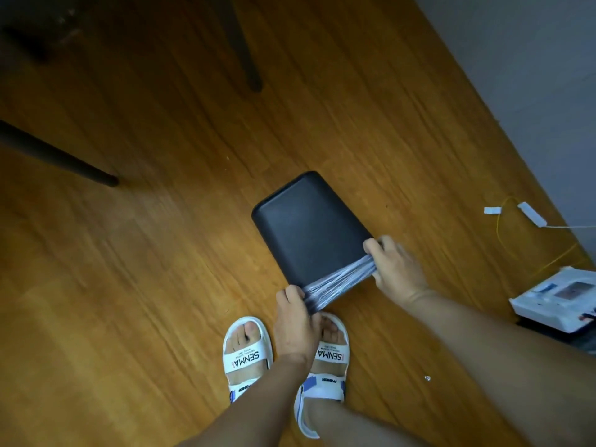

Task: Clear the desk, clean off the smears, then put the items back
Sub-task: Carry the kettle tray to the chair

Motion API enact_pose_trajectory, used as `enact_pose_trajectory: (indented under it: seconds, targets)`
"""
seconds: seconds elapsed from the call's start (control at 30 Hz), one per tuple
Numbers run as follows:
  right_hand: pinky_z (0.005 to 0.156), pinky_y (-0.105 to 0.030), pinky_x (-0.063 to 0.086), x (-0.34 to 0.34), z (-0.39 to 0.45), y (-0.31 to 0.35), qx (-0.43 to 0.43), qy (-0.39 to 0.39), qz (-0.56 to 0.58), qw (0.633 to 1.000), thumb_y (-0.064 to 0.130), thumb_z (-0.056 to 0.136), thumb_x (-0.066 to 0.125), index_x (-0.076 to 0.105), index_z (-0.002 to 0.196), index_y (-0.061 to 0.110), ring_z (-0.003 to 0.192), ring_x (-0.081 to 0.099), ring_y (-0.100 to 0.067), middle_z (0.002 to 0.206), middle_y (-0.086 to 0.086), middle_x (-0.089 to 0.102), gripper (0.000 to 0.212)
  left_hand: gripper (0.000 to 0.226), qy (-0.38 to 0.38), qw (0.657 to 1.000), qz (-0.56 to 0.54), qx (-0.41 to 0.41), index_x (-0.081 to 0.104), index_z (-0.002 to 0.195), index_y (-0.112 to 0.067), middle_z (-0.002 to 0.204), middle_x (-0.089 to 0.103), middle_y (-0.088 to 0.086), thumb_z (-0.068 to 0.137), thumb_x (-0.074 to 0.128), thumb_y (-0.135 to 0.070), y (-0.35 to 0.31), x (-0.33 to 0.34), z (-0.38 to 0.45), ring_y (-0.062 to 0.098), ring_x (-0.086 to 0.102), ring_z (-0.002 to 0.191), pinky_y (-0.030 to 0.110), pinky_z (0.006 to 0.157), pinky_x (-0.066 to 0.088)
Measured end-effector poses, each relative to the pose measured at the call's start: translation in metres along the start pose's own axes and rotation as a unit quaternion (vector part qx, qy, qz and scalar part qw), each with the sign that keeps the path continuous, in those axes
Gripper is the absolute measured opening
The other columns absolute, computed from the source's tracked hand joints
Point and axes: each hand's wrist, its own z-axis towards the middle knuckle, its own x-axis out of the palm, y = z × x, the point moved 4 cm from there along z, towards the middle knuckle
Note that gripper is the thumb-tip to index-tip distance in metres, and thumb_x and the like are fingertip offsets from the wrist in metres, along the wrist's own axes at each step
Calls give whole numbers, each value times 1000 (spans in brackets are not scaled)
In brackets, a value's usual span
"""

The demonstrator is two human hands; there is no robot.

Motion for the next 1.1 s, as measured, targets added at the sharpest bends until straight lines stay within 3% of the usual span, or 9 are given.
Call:
enact_pose_trajectory:
  seconds: [0.2, 0.3, 0.4, 0.57, 0.67, 0.77, 0.93, 1.1]
  targets:
    - [68, -43, 52, -64, 0, 47, -32, -52, 69, 996, 4, 80, 65, 50, 114, 22, 86, 56, -33, 100, -7, 53, 42, 22, -107, 988, -107, 15, 48, 112, -22, 117, 52, 0, 99, 58, -7, -9, -88, -10, 19, 56, 100, 41, 90, 51]
    - [75, -44, 52, -98, 15, 70, -41, -77, 109, 990, 6, 89, 60, 53, 121, 24, 92, 58, -32, 105, -5, 60, 38, 14, -161, 979, -118, 33, 54, 111, -15, 110, 59, 3, 101, 53, -5, -19, -138, 8, 23, 58, 99, 33, 84, 45]
    - [79, -39, 50, -127, 37, 89, -43, -103, 177, 978, 7, 95, 56, 54, 126, 20, 98, 59, -27, 106, -3, 62, 33, 12, -183, 977, -98, 50, 54, 111, -19, 107, 63, 1, 104, 50, -10, -32, -178, 33, 21, 59, 95, 30, 76, 39]
    - [85, -43, 57, -145, 83, 100, 8, -117, 281, 952, 2, 91, 60, 48, 123, 29, 99, 65, -25, 106, -1, 67, 43, 15, -224, 966, -107, 69, 54, 116, -25, 109, 69, -3, 103, 59, -18, -44, -220, 74, 22, 65, 99, 36, 83, 51]
    - [86, -27, 48, -155, 101, 103, 15, -156, 314, 936, -4, 88, 58, 50, 123, 24, 100, 63, -18, 111, 2, 66, 46, 46, -207, 966, -125, 90, 44, 136, -26, 129, 67, -1, 98, 62, -8, -47, -231, 89, 22, 63, 115, 42, 95, 55]
    - [91, -22, 43, -159, 108, 106, -16, -201, 312, 928, -7, 83, 62, 54, 121, 21, 108, 59, -17, 120, 2, 60, 48, 71, -170, 973, -107, 115, 30, 149, -40, 144, 58, -3, 97, 62, -6, -48, -231, 96, 24, 59, 127, 47, 101, 56]
    - [110, -26, 37, -149, 113, 107, -36, -175, 307, 935, -4, 83, 68, 59, 126, 16, 130, 52, -18, 137, 0, 56, 49, 70, -127, 980, -71, 134, 30, 157, -37, 162, 43, -7, 100, 67, -19, -38, -232, 107, 23, 49, 141, 50, 112, 49]
    - [113, -35, 36, -141, 107, 99, -14, -158, 284, 945, 4, 87, 68, 57, 137, 19, 135, 44, -24, 145, -5, 47, 53, 71, -98, 981, -46, 158, 28, 159, -43, 170, 28, -3, 99, 67, -46, -29, -238, 103, 18, 34, 153, 48, 117, 46]
